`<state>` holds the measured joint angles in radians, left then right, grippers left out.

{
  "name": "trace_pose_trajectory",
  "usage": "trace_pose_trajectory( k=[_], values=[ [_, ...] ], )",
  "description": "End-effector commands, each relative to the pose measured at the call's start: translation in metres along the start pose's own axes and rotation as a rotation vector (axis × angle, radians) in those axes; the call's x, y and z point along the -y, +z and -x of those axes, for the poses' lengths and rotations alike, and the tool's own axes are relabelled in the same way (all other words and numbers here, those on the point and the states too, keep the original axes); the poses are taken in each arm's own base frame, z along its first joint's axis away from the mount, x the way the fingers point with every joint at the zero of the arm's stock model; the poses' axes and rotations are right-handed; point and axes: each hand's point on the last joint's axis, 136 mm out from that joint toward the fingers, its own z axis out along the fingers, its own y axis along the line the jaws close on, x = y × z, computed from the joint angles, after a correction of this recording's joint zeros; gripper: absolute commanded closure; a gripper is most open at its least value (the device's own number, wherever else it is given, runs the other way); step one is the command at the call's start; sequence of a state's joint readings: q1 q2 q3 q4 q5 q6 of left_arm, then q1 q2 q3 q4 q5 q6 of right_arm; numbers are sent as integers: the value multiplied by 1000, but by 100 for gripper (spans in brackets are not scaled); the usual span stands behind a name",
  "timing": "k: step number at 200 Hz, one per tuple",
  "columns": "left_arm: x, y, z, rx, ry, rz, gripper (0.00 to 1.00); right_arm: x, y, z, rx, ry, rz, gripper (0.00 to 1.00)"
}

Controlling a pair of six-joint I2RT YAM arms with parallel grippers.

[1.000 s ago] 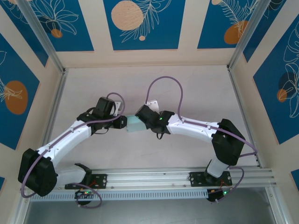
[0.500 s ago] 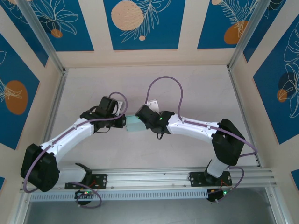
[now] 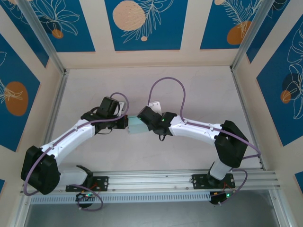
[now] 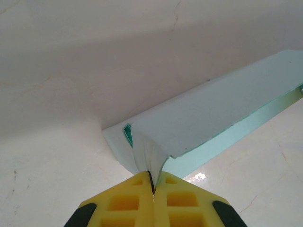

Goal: Fold the paper box

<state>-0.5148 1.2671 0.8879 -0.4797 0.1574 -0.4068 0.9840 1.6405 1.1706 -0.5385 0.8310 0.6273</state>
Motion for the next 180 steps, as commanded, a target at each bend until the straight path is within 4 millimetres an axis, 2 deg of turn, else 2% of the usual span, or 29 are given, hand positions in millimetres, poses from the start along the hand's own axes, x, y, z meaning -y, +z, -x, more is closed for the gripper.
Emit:
trace_pose_trajectory(
  k=[1,53,122,180],
  values=[
    [24,-17,23,74,-24,-105,100,-3,10,-23,-75,-64,-9,100],
    [27,-20,32,108,-180,-260,100,-7,10,-22,-73,-76,-8,100],
    [27,-17,33,102,-237,-307,100,-10,12,-24,-82,-95,-13,100],
    [-5,-17,18,93,-180,-122,100,-13,11,-20,-73,-99,-13,100]
  ],
)
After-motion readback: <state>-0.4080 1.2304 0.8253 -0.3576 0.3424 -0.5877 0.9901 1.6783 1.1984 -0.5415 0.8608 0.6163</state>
